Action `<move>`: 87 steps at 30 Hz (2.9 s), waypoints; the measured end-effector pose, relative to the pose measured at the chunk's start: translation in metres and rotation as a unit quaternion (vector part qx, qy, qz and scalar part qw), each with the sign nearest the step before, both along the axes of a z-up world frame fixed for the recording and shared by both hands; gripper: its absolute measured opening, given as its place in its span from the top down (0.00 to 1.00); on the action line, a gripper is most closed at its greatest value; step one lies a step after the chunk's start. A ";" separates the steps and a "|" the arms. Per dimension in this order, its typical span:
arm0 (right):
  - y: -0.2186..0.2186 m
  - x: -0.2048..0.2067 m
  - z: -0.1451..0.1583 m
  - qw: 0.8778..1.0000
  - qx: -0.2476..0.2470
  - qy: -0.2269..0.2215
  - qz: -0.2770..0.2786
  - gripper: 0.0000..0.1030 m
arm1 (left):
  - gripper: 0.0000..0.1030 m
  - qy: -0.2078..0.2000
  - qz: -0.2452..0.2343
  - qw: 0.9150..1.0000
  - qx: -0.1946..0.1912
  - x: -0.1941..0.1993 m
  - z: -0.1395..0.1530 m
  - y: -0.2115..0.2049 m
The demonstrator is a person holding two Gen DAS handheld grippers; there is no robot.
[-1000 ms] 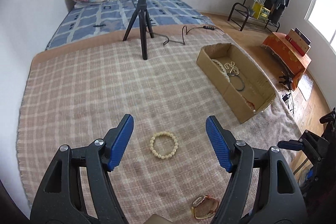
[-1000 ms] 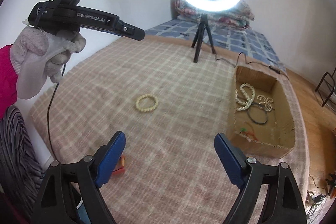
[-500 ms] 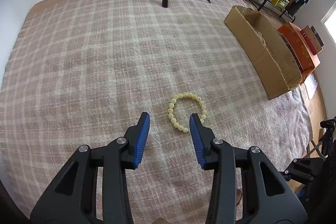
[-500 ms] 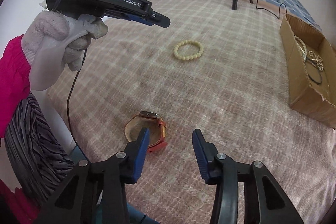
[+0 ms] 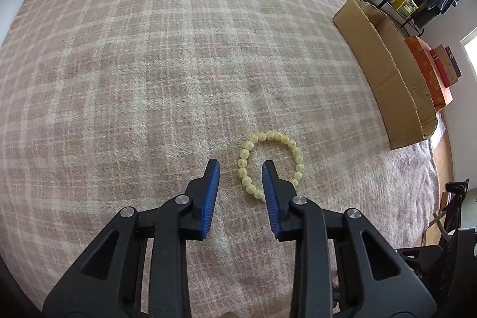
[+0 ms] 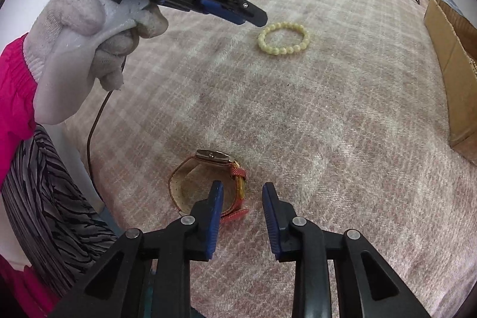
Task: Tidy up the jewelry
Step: 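Close the left tool on the yellow bead bracelet while the right tool grasps the watch strap, then lift and carry the bracelet in the left tool while the right tool carries the watch to the box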
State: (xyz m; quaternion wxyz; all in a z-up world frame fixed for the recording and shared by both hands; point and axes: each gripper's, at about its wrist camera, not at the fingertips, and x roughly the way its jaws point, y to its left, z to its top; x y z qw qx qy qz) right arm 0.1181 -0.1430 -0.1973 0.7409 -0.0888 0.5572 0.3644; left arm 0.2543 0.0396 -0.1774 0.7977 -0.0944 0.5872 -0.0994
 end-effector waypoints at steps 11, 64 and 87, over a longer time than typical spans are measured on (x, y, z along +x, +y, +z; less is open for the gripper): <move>0.014 0.014 -0.005 1.000 -0.001 0.007 0.007 0.78 | 0.76 0.019 -0.004 1.000 0.018 0.016 -0.022 -0.011; -0.061 0.019 0.074 0.983 -0.009 -0.158 -0.099 0.93 | 0.95 -0.127 -0.025 0.990 -0.059 -0.012 0.093 -0.049; -0.176 0.101 0.108 0.944 0.000 -0.208 -0.257 0.93 | 0.95 -0.144 -0.084 0.978 -0.123 0.006 0.119 -0.148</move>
